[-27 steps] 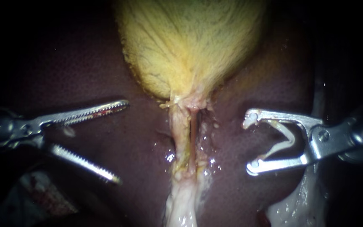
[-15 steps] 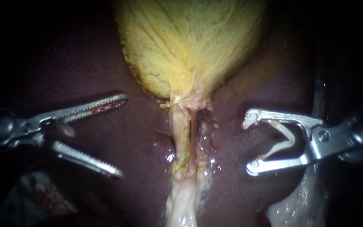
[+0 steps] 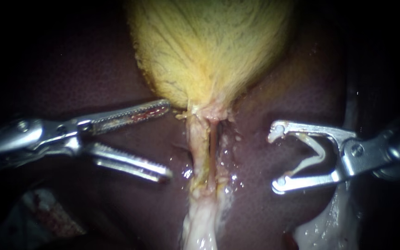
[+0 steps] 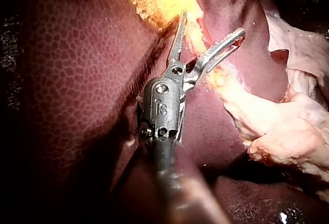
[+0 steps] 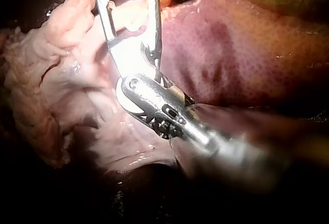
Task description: Grabbing gallbladder
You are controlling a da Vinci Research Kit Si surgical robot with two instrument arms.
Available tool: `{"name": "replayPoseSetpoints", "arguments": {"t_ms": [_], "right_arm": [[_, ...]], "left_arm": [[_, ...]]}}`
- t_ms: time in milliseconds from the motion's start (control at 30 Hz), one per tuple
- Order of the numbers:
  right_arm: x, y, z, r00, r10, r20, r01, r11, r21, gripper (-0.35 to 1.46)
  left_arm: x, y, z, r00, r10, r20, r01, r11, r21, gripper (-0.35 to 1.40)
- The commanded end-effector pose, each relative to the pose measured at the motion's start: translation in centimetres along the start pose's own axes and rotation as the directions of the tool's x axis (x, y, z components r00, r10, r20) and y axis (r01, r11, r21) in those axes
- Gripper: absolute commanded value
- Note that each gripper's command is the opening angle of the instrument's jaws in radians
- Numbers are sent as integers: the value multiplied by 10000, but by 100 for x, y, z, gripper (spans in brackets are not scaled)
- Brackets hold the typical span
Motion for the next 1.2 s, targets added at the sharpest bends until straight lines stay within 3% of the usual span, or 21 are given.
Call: {"name": "replayPoseSetpoints", "arguments": {"t_ms": [33, 333, 567, 867, 1200], "right_arm": [[0, 0, 0, 10000, 0, 2, 0, 10000, -2, 60], [-1, 1, 0, 10000, 1, 3, -1, 10000, -7, 60], [-1, 1, 0, 10000, 1, 3, -1, 10000, -7, 60], [-1, 1, 0, 10000, 1, 3, -1, 10000, -8, 60], [-1, 1, 0, 10000, 1, 3, -1, 10000, -7, 60]], "left_arm": [[-1, 2, 0, 10000, -18, -1, 18, 10000, -64, 69], [-8, 19, 5, 9998, -190, -71, 184, 9970, -745, 66], [-7, 27, 27, 9988, -406, -275, 376, 9940, -1023, 61], [-10, 31, 63, 9959, -747, -510, 694, 9926, -993, 51], [-7, 36, 55, 9895, -1274, -683, 1202, 9876, -1010, 29]]}}
